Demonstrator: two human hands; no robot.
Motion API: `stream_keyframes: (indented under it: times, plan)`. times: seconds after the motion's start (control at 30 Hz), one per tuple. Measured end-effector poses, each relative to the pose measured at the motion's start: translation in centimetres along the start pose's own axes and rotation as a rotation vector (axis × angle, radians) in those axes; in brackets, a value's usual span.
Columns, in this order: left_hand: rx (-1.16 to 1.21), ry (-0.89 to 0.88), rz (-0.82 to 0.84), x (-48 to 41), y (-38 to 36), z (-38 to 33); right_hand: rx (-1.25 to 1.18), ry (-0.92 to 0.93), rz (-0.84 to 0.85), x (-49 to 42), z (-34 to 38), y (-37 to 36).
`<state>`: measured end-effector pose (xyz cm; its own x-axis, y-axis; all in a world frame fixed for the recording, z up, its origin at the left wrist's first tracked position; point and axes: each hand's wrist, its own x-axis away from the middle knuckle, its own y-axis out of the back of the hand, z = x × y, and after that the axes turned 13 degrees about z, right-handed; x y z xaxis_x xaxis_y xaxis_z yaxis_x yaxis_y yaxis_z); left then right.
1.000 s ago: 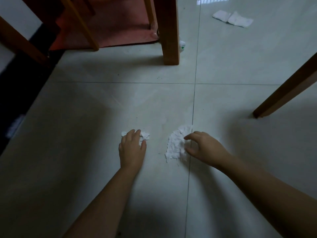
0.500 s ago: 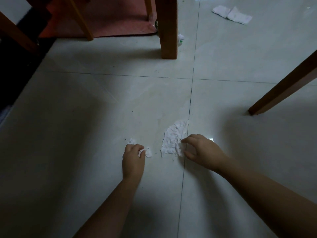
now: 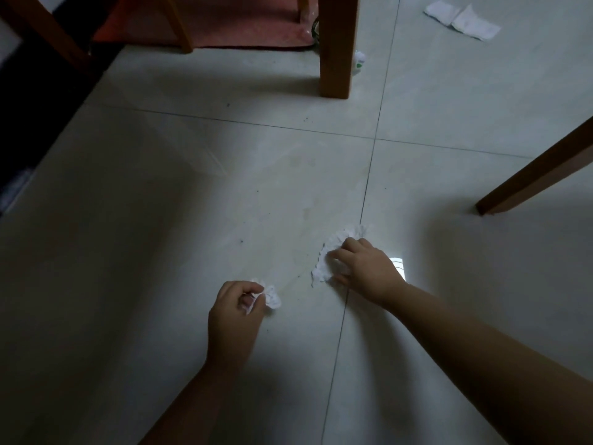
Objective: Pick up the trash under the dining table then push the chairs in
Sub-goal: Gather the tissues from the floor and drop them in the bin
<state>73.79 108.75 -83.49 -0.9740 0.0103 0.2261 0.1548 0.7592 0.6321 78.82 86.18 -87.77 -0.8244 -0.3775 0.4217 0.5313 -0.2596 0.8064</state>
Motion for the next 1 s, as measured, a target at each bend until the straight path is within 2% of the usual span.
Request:
stream_keyframes:
  times: [0.1,0.27,0.43,0.53,0.67,0.8,1.0]
  plan:
    - [0.064,0.011,0.006,0.5,-0.3,-1.2,-0.040,0.001,0.011,1.0,-1.2,-0.4]
    - [0.105,-0.066,0.030,0.2,-2.3,-3.8,-0.216,0.008,-0.021,3.3,-3.3,-1.4]
    - [0.115,-0.117,0.021,-0.9,-4.3,-7.3,-0.343,-0.184,-0.096,6.0,-5.2,-0.3]
    - [0.075,-0.140,0.022,-0.6,-3.7,-10.5,-0.484,-0.314,-0.218,8.8,-2.7,2.7]
    - [0.074,-0.020,-0.035,1.8,-1.6,-15.4,-0.573,-0.358,-0.245,14.1,1.9,7.7]
    - [0.141,0.083,-0.129,5.3,1.0,-21.7,-0.753,-0.498,-0.305,19.8,4.1,13.7]
    - [0.258,0.140,-0.159,11.7,6.5,-32.1,-0.842,-0.507,-0.459,28.8,9.9,23.3]
